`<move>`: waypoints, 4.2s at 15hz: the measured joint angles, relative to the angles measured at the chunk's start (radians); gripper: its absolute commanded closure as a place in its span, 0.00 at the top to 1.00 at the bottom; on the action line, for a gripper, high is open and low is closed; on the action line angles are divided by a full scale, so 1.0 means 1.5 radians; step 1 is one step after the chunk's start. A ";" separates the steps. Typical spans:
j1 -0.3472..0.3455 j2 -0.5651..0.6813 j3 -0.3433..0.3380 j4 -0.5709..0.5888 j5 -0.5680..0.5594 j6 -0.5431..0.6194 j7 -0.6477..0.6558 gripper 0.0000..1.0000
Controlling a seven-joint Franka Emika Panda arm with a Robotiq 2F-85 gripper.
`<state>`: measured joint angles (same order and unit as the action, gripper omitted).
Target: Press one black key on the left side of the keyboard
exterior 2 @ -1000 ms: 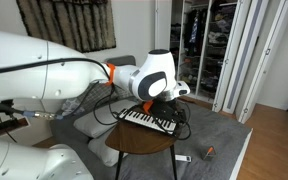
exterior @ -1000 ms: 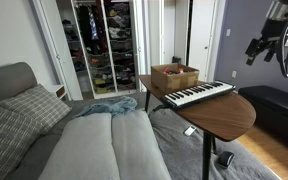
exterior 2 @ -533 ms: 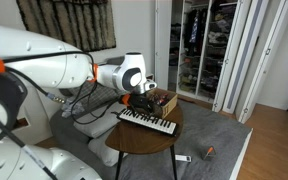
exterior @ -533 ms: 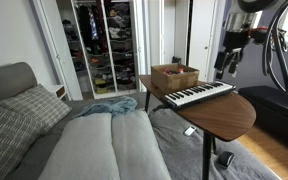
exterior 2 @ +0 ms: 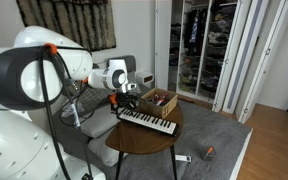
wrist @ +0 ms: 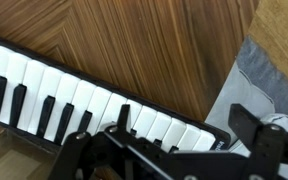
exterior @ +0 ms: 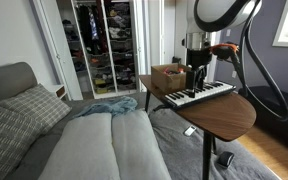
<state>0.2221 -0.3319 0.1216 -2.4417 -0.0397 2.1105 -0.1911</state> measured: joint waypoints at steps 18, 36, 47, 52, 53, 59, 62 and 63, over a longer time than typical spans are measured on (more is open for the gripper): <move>0.000 0.029 0.004 -0.013 0.060 0.181 0.021 0.10; 0.000 0.054 0.004 -0.030 0.088 0.242 0.022 0.00; 0.000 0.065 0.004 -0.030 0.103 0.246 0.020 0.00; 0.000 0.068 0.004 -0.029 0.108 0.252 0.020 0.00; 0.000 0.068 0.004 -0.029 0.108 0.254 0.020 0.00; 0.000 0.067 0.003 -0.025 0.108 0.272 0.020 0.26; 0.000 0.065 0.003 -0.020 0.108 0.272 0.020 0.40; 0.000 0.062 0.003 -0.019 0.107 0.272 0.020 0.47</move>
<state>0.2221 -0.2391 0.1261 -2.4707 0.1208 2.5188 -0.1607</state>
